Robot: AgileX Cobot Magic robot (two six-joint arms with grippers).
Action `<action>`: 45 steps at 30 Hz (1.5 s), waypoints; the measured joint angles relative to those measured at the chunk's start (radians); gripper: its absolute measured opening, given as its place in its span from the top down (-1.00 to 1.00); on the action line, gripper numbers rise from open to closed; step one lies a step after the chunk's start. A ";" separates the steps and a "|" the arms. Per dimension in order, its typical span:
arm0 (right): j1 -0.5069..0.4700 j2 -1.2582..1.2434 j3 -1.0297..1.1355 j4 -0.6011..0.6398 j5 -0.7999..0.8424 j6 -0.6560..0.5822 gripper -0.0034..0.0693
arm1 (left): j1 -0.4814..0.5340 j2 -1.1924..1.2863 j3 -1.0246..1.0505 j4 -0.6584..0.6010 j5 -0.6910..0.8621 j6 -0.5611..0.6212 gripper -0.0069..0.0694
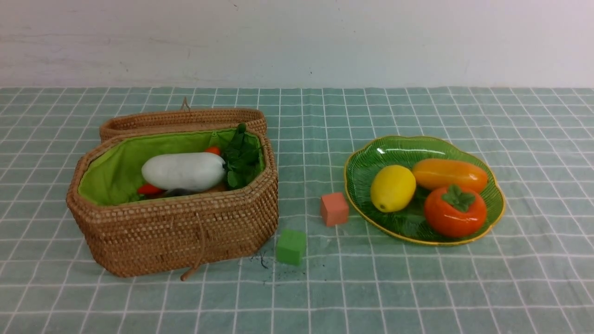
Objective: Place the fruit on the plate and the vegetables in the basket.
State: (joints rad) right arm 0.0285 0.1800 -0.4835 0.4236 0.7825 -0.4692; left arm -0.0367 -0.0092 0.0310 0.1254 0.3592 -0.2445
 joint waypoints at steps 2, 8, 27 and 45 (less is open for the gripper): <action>-0.001 -0.037 0.053 -0.037 -0.076 0.008 0.91 | 0.000 0.000 0.000 0.000 0.000 0.000 0.19; -0.075 -0.140 0.226 -0.132 -0.261 0.115 0.90 | 0.000 0.000 0.000 0.000 0.000 0.000 0.19; -0.097 -0.191 0.498 -0.542 -0.387 0.637 0.86 | 0.000 0.000 0.001 0.000 0.000 0.000 0.19; -0.097 -0.191 0.499 -0.544 -0.396 0.638 0.80 | 0.000 0.000 0.001 0.000 0.000 0.000 0.19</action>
State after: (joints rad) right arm -0.0690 -0.0114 0.0156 -0.1206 0.3869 0.1684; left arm -0.0367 -0.0092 0.0319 0.1254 0.3589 -0.2445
